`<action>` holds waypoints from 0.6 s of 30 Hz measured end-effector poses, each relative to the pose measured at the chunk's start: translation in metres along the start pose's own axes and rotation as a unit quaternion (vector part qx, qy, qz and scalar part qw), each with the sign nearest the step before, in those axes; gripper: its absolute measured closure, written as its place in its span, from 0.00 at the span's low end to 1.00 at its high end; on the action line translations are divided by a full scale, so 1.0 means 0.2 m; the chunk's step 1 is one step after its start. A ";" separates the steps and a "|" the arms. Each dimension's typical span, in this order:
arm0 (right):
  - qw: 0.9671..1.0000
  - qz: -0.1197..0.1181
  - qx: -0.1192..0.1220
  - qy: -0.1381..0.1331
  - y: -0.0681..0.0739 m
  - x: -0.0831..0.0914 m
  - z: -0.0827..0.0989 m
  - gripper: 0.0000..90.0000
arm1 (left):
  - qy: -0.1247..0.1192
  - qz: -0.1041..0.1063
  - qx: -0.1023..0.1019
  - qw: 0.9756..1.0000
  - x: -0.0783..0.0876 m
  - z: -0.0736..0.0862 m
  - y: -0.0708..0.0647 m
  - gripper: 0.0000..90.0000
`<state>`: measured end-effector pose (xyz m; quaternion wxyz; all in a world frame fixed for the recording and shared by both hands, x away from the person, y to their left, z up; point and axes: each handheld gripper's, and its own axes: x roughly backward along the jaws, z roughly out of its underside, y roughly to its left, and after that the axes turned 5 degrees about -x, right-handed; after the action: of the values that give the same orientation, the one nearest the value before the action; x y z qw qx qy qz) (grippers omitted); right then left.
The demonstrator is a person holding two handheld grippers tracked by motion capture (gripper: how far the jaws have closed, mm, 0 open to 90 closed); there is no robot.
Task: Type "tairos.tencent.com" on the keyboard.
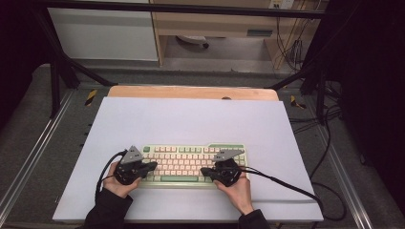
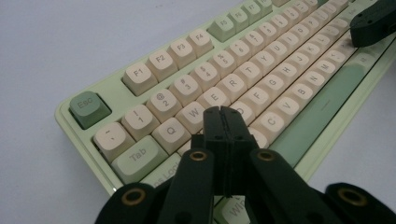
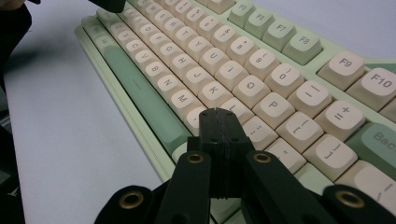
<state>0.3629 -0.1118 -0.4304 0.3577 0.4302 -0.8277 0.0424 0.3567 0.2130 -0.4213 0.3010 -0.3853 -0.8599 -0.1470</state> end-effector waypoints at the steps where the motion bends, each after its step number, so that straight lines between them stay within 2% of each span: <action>1: 1.000 0.000 0.000 0.001 0.00 0.00 0.00 1.00 | 0.000 0.000 0.000 1.000 0.00 0.00 0.00 1.00; 18: 1.000 0.000 0.002 0.006 0.00 -0.01 0.01 1.00 | 0.000 0.000 -0.001 1.000 0.00 0.00 0.00 1.00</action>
<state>0.3637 -0.1110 -0.4330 0.3613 0.4305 -0.8258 0.0471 0.3563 0.2127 -0.4211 0.3007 -0.3860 -0.8595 -0.1481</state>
